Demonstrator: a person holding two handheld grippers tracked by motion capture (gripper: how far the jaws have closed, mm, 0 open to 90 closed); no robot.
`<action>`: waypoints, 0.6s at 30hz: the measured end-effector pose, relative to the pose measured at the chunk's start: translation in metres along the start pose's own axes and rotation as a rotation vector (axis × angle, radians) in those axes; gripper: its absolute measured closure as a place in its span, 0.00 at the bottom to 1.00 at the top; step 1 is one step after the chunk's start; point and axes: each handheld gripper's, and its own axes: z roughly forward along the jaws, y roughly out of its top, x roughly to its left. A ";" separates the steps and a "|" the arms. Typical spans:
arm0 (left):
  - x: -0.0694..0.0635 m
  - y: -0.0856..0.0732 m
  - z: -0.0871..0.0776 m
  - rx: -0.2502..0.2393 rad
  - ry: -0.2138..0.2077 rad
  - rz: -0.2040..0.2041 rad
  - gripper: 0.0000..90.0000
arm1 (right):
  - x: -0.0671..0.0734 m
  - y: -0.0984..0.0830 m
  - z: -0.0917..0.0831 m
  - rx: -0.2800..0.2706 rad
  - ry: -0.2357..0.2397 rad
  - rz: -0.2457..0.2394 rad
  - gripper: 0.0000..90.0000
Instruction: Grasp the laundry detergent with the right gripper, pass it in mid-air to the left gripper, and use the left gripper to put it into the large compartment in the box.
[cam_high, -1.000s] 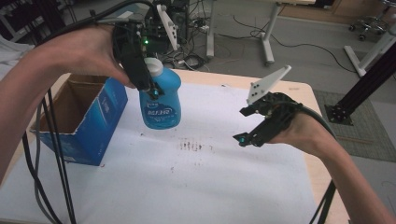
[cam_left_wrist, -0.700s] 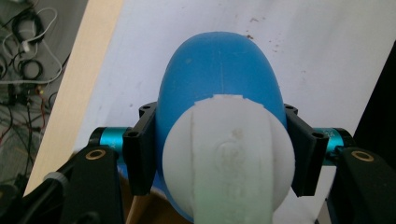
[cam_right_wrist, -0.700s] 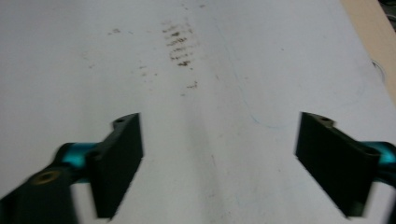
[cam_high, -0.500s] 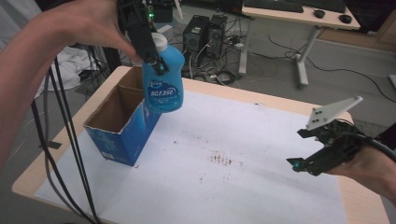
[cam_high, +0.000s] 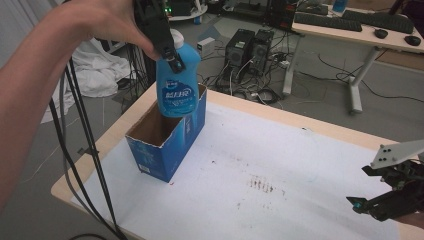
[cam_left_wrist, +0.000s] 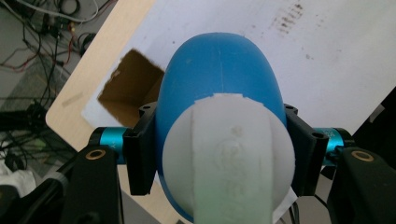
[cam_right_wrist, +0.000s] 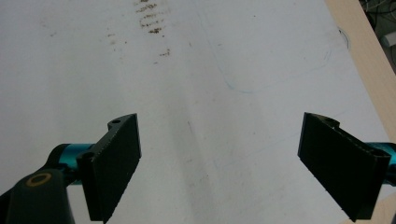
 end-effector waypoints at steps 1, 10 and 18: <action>0.002 -0.003 0.000 0.001 0.001 -0.012 0.43 | 0.000 0.000 0.000 0.003 0.000 0.006 0.14; 0.012 -0.023 0.001 0.023 0.019 -0.052 0.43 | -0.001 -0.006 0.006 0.017 -0.008 0.016 0.14; 0.016 -0.035 0.009 0.024 0.023 -0.085 0.43 | 0.000 -0.005 0.010 0.021 -0.008 0.011 0.14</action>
